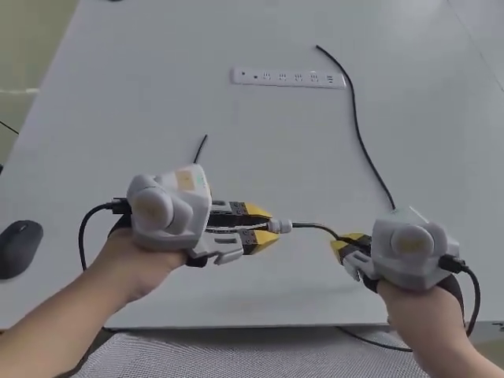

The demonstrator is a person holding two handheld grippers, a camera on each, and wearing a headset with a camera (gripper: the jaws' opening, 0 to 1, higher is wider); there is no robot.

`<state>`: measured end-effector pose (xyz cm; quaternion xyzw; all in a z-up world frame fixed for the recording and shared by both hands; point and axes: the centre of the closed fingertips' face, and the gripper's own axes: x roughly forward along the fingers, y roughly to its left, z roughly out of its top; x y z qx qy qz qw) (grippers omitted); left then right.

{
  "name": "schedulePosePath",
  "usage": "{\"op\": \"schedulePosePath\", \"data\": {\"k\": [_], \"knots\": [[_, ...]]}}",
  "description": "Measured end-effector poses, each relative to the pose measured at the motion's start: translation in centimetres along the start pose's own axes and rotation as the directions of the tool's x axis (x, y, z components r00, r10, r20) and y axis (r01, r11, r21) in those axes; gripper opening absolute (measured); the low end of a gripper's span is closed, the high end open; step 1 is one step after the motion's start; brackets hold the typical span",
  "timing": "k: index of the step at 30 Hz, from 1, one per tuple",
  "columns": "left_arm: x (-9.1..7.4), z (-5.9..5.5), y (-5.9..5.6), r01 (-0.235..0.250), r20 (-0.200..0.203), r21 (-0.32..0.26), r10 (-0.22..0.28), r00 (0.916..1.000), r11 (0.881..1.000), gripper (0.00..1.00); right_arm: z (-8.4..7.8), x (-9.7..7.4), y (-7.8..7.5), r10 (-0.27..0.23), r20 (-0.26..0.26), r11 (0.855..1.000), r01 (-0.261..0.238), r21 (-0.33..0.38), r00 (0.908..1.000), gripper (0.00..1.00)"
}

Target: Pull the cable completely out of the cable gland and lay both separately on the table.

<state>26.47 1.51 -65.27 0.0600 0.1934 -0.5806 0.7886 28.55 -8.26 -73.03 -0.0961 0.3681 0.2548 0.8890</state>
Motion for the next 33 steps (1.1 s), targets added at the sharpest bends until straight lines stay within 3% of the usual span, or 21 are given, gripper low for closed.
{"op": "schedulePosePath", "data": {"k": [4, 19, 24, 29, 33], "knots": [[-0.2, 0.0, 0.1, -0.004, 0.001, -0.002, 0.004, 1.0000, 1.000, 0.15, 0.4, -0.3, 0.2, 0.018, 0.024, 1.000, -0.018, -0.002, 0.9995, 0.02], [-0.6, -0.2, 0.1, -0.013, -0.008, -0.007, 0.013, 0.9999, 1.000, 0.15, 0.7, -1.6, 0.9, 0.027, 0.030, 0.997, -0.025, -0.071, 0.9992, 0.05], [-0.3, -0.2, -0.1, -0.003, -0.010, -0.005, 0.003, 0.9999, 1.000, 0.15, 1.5, -2.3, 1.6, 0.030, 0.038, 0.991, -0.024, -0.133, 0.9989, 0.13], [-0.1, -0.1, -0.2, 0.003, -0.004, -0.009, -0.003, 1.0000, 1.000, 0.15, 2.8, -3.0, 3.1, 0.061, 0.037, 0.968, -0.051, -0.246, 0.9974, 0.15], [0.0, -0.2, -0.3, 0.007, -0.009, -0.002, -0.007, 0.9999, 1.000, 0.15, 4.4, -3.5, 4.6, 0.081, 0.050, 0.933, -0.058, -0.354, 0.9955, 0.16]]}}
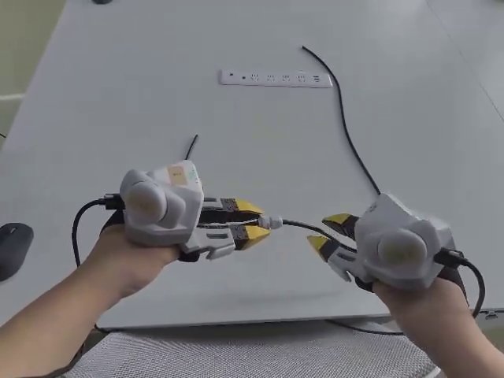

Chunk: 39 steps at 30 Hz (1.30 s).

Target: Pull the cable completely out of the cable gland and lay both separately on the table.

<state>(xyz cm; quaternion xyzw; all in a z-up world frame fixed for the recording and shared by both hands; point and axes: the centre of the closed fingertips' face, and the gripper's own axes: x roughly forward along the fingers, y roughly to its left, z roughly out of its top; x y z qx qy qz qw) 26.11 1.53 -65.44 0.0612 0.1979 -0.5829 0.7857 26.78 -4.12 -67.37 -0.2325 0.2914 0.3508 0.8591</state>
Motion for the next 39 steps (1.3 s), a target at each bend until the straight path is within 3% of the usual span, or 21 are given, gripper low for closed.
{"op": "schedulePosePath", "data": {"k": [8, 20, 39], "knots": [[0.1, -0.3, -0.1, 0.007, -0.006, 0.007, -0.006, 1.0000, 1.000, 0.15, 1.5, 1.1, 2.1, 0.059, -0.002, 0.994, -0.059, -0.089, 0.9982, 0.14], [0.3, -0.3, -0.1, 0.009, -0.012, 0.008, -0.009, 0.9999, 1.000, 0.15, 2.7, 1.8, 2.8, 0.073, -0.010, 0.980, -0.073, -0.184, 0.9973, 0.05], [0.4, -0.1, 0.0, 0.002, -0.005, -0.012, -0.002, 1.0000, 1.000, 0.15, 2.2, 2.0, 2.5, 0.088, -0.004, 0.988, -0.088, -0.125, 0.9961, 0.00]]}}
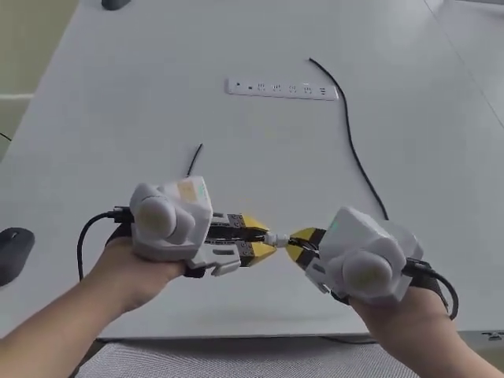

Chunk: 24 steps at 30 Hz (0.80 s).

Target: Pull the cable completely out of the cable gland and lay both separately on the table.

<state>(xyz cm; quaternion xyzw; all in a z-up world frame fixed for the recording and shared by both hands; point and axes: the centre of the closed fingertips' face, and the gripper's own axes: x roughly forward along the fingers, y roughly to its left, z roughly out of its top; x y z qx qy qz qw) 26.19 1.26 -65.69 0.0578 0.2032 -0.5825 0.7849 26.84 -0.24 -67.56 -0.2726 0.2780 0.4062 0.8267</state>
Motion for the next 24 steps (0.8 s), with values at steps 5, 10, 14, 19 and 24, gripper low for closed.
{"op": "schedulePosePath", "data": {"k": [5, 10, 14, 19, 24], "knots": [[-0.1, 0.2, 0.2, -0.015, 0.006, -0.012, 0.016, 0.9999, 1.000, 0.15, -0.4, -0.1, -0.6, -0.010, -0.004, 1.000, 0.010, 0.015, 0.9999, 0.00], [-0.3, 0.4, 0.4, -0.027, 0.014, -0.026, 0.028, 0.9995, 0.999, 0.15, -1.3, -0.3, -1.5, -0.026, -0.013, 0.999, 0.027, 0.045, 0.9996, 0.00], [-0.3, 0.5, 0.5, -0.038, 0.021, -0.036, 0.039, 0.9990, 0.999, 0.15, -2.1, -0.5, -2.3, -0.037, -0.015, 0.995, 0.038, 0.092, 0.9992, 0.00], [-0.3, 0.8, 0.5, -0.047, 0.028, -0.053, 0.048, 0.9984, 0.998, 0.15, -3.4, -0.6, -3.4, -0.057, -0.024, 0.985, 0.060, 0.162, 0.9981, 0.00], [-0.2, 0.8, 0.5, -0.056, 0.025, -0.060, 0.058, 0.9980, 0.997, 0.15, -5.0, -0.6, -4.1, -0.069, -0.038, 0.967, 0.077, 0.244, 0.9969, 0.00]]}}
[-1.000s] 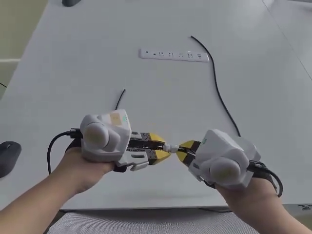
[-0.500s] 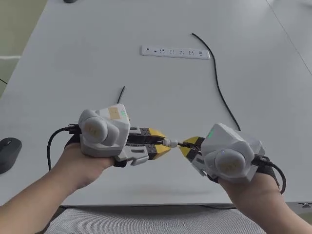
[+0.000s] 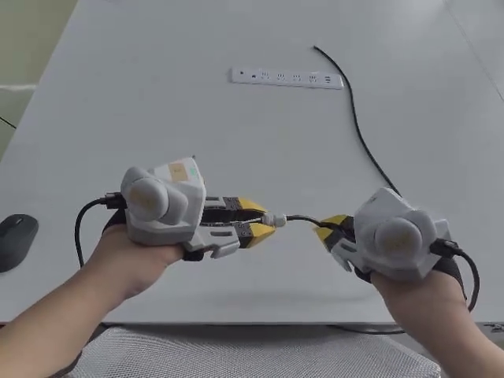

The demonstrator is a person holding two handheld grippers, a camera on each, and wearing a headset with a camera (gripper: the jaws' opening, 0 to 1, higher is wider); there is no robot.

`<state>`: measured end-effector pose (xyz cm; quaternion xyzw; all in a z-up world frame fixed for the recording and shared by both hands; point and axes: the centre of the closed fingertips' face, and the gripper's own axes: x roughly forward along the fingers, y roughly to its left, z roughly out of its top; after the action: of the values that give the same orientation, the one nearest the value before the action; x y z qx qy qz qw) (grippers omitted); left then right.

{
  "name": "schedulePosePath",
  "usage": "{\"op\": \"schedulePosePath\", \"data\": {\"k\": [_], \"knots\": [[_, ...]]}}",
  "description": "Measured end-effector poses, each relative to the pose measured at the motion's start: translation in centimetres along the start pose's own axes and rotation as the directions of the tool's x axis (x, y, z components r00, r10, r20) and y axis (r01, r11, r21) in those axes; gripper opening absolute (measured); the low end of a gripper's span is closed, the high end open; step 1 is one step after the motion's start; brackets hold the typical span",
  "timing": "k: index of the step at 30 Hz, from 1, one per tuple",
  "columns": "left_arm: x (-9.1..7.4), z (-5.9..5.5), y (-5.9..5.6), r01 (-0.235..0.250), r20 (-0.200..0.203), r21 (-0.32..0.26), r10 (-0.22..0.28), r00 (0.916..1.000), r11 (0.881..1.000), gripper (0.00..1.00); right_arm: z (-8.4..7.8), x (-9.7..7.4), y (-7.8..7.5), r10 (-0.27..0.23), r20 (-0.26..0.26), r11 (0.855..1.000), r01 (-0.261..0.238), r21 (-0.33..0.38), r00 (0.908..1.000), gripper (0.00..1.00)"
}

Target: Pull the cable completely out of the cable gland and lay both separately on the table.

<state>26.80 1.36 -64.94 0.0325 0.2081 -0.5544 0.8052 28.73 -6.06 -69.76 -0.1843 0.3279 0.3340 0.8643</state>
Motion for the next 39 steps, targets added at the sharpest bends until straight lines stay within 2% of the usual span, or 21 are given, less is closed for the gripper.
{"op": "schedulePosePath", "data": {"k": [3, 6, 7, 8, 14, 17, 19, 23, 26, 27, 33, 37, 39], "knots": [[0.1, -0.1, -0.1, -0.003, -0.004, 0.003, 0.003, 1.0000, 1.000, 0.15, -1.2, 0.2, -0.4, -0.006, -0.010, 0.998, 0.007, 0.067, 0.9999, 0.00], [0.3, -0.3, -0.2, -0.007, -0.011, 0.011, 0.007, 0.9999, 1.000, 0.15, -2.3, 0.4, -0.5, -0.006, -0.036, 0.989, 0.011, 0.148, 0.9993, 0.00], [0.3, -0.4, -0.3, -0.007, -0.015, 0.022, 0.007, 0.9999, 1.000, 0.15, -2.7, 0.5, -0.4, 0.003, -0.045, 0.978, 0.007, 0.208, 0.9990, 0.00], [0.4, -0.4, -0.3, -0.006, -0.016, 0.023, 0.007, 0.9998, 1.000, 0.15, -2.8, 0.5, -0.6, -0.001, -0.039, 0.972, 0.011, 0.236, 0.9992, 0.00], [0.9, -0.5, -0.4, -0.002, -0.026, 0.025, 0.003, 0.9997, 1.000, 0.15, -4.7, 0.6, -1.4, -0.038, -0.091, 0.976, 0.056, 0.212, 0.9951, 0.00], [1.2, -0.6, -0.5, 0.000, -0.032, 0.027, 0.000, 0.9995, 1.000, 0.15, -4.9, 0.4, -1.7, -0.042, -0.094, 0.971, 0.063, 0.232, 0.9947, 0.00], [1.3, -0.6, -0.5, 0.001, -0.038, 0.025, 0.000, 0.9993, 1.000, 0.15, -4.9, 0.3, -1.8, -0.053, -0.088, 0.975, 0.071, 0.208, 0.9947, 0.00], [1.3, -0.6, -0.5, 0.003, -0.038, 0.020, -0.002, 0.9993, 1.000, 0.15, -4.9, 0.2, -1.9, -0.050, -0.085, 0.976, 0.067, 0.206, 0.9951, 0.00], [1.3, -0.7, -0.5, 0.002, -0.043, 0.015, -0.001, 0.9991, 1.000, 0.15, -5.0, 0.1, -1.7, -0.038, -0.080, 0.982, 0.052, 0.179, 0.9961, 0.01], [1.3, -0.7, -0.5, 0.003, -0.044, 0.013, -0.002, 0.9990, 1.000, 0.15, -5.2, 0.1, -1.5, -0.027, -0.097, 0.985, 0.043, 0.166, 0.9949, 0.01], [1.5, -0.6, -0.9, 0.009, -0.048, 0.006, -0.008, 0.9988, 1.000, 0.15, -4.9, -0.3, -1.3, -0.034, -0.088, 0.988, 0.047, 0.146, 0.9955, 0.02], [1.6, -0.6, -1.0, 0.016, -0.050, -0.004, -0.016, 0.9986, 1.000, 0.14, -4.6, -0.8, -1.3, -0.034, -0.081, 0.989, 0.045, 0.140, 0.9961, 0.06], [1.6, -0.6, -1.0, 0.017, -0.052, -0.002, -0.017, 0.9985, 1.000, 0.14, -4.1, -1.1, -0.8, -0.008, -0.056, 0.989, 0.016, 0.148, 0.9984, 0.11]]}}
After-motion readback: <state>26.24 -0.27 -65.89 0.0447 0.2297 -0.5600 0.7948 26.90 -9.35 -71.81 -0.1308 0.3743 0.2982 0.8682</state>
